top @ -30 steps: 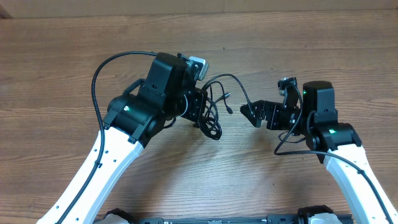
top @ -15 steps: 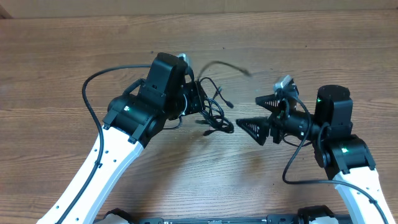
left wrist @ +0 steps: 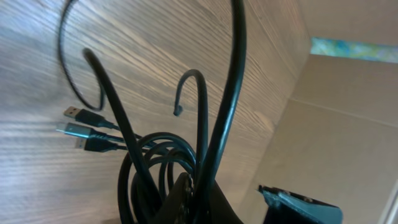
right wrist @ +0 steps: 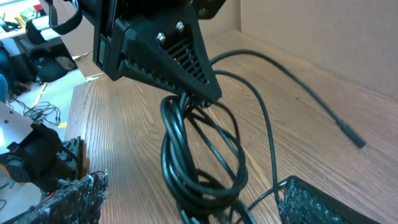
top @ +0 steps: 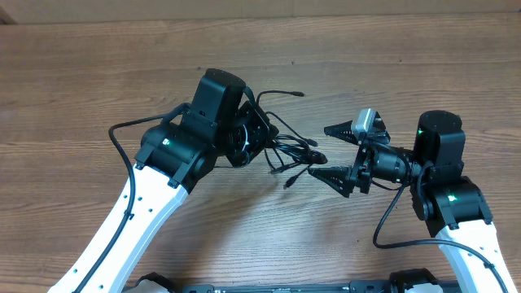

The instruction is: Untangle cables

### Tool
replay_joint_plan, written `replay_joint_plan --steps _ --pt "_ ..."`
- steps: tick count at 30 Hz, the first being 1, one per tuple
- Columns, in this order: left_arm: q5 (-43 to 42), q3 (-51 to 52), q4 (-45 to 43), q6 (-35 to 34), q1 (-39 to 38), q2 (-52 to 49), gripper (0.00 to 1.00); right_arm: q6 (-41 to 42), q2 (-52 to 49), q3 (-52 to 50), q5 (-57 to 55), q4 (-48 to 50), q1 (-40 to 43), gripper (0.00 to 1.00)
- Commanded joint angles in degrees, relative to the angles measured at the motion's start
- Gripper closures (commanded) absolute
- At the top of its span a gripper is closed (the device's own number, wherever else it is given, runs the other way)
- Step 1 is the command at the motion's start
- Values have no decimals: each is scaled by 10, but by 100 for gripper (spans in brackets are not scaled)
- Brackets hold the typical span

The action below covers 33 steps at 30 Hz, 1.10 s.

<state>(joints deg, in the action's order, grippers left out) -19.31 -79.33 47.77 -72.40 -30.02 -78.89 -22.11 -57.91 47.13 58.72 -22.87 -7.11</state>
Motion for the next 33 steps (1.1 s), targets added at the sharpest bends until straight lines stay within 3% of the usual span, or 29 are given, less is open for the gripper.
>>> replay_joint_plan --steps 1,6,10,13,15,18,19,22,27,31,33 --pt "-33 -11 -18 -40 -12 2 96 -9 8 5 9 4 0 11" --pt "-48 -11 -52 -61 -21 2 95 -9 3 5 -4 0 0 16" --pt "-58 -11 -67 -74 -23 2 96 10 -3 5 -55 -7 0 30" --pt "-58 -11 -67 -75 -21 2 96 13 -3 5 -62 -8 0 45" --pt "-59 -11 -69 -76 -21 2 95 13 -3 5 -62 -8 0 65" --pt "-59 -11 -73 -76 -22 2 96 24 -3 5 -76 -8 0 85" --pt "-58 -11 -74 -75 -22 2 91 41 -3 5 -89 -8 0 93" --pt "-57 -11 -73 -73 -22 2 73 61 -3 5 -89 -8 0 96" --pt "-56 -11 -73 -53 -22 2 68 81 -3 5 -86 -8 0 96" --pt "-47 -11 -73 -14 -22 2 53 89 -3 5 -85 -10 0 96" --pt "-28 -11 -73 42 -22 2 46 96 -3 5 -85 -10 0 96"
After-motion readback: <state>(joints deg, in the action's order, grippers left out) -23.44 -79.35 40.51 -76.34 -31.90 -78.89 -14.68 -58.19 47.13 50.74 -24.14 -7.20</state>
